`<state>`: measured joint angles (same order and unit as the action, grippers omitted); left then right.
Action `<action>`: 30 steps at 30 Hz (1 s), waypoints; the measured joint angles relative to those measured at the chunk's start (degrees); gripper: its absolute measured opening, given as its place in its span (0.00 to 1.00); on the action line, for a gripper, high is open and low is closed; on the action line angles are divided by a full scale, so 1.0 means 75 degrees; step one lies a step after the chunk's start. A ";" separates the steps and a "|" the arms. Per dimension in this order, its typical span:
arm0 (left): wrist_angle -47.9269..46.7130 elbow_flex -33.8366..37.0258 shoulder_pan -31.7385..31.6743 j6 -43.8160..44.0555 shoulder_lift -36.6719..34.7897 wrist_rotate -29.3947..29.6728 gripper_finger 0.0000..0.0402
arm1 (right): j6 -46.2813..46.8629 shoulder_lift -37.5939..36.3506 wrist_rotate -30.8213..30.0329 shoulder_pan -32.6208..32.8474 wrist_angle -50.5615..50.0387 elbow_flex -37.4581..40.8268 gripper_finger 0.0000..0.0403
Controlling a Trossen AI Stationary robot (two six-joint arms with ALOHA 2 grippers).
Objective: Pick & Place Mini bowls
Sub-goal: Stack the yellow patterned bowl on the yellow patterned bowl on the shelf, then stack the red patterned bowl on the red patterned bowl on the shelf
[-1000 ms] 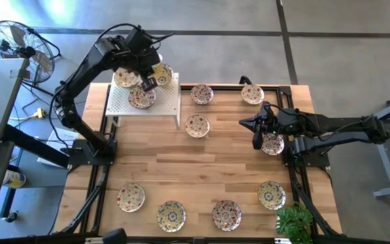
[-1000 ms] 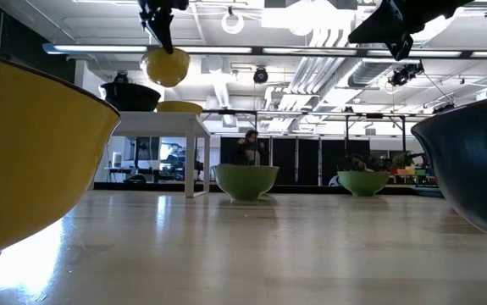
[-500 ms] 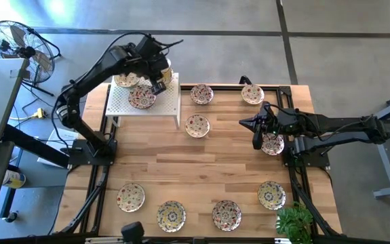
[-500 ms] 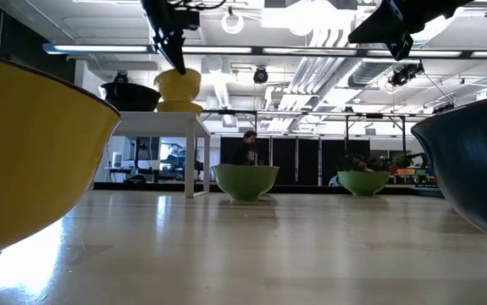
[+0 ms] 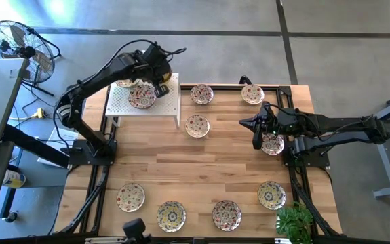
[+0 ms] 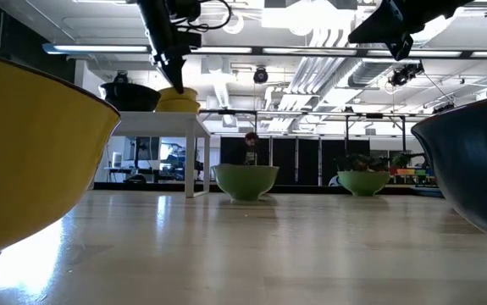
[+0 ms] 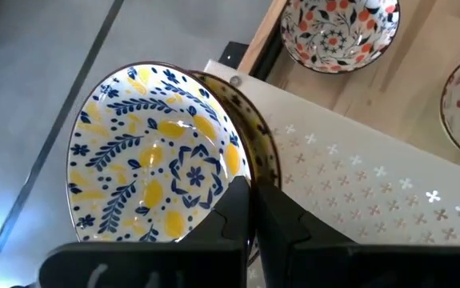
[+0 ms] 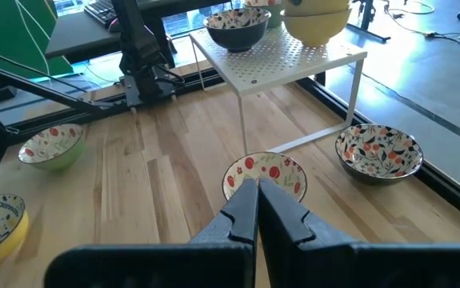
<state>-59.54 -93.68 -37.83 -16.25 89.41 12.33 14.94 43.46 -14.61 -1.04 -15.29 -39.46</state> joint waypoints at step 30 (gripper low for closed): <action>-0.0174 -0.0961 0.0181 0.0404 -0.0373 -0.1692 0.19 | 0.0002 0.0000 0.0000 -0.0003 0.0003 0.0000 0.00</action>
<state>-60.85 -100.89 -36.47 -13.22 86.61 -0.36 14.96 43.46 -14.61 -1.06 -15.27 -39.46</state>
